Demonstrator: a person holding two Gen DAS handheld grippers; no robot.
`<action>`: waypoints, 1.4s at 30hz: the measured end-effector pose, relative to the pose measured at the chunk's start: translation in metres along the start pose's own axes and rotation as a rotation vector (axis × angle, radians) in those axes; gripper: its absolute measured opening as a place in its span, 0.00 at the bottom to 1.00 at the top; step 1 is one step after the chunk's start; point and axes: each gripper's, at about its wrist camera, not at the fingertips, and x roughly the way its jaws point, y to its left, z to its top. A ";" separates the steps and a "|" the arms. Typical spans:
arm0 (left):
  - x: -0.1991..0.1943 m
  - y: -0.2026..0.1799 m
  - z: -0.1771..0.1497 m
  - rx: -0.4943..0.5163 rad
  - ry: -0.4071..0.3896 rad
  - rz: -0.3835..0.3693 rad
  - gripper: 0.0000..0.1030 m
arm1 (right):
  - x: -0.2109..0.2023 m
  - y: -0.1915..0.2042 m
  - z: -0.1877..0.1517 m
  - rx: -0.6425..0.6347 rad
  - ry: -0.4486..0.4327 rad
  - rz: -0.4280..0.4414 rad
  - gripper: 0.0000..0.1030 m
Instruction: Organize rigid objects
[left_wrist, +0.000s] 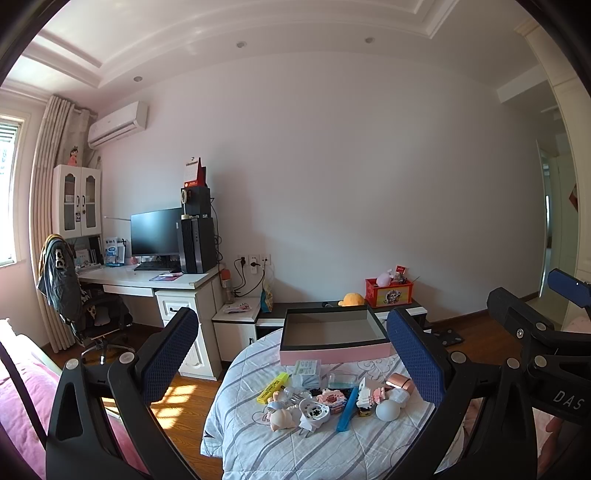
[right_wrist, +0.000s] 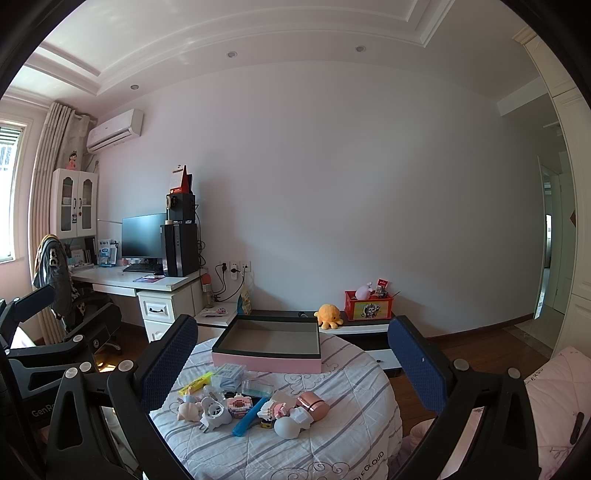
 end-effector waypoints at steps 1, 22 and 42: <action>0.000 0.000 0.000 0.000 -0.001 0.000 1.00 | 0.000 0.000 0.000 -0.001 0.000 -0.001 1.00; 0.000 0.000 -0.001 -0.001 -0.003 -0.001 1.00 | 0.000 0.000 0.000 -0.002 0.002 -0.003 1.00; 0.067 0.018 -0.060 0.036 0.116 -0.042 1.00 | 0.042 -0.016 -0.037 0.004 0.061 0.041 1.00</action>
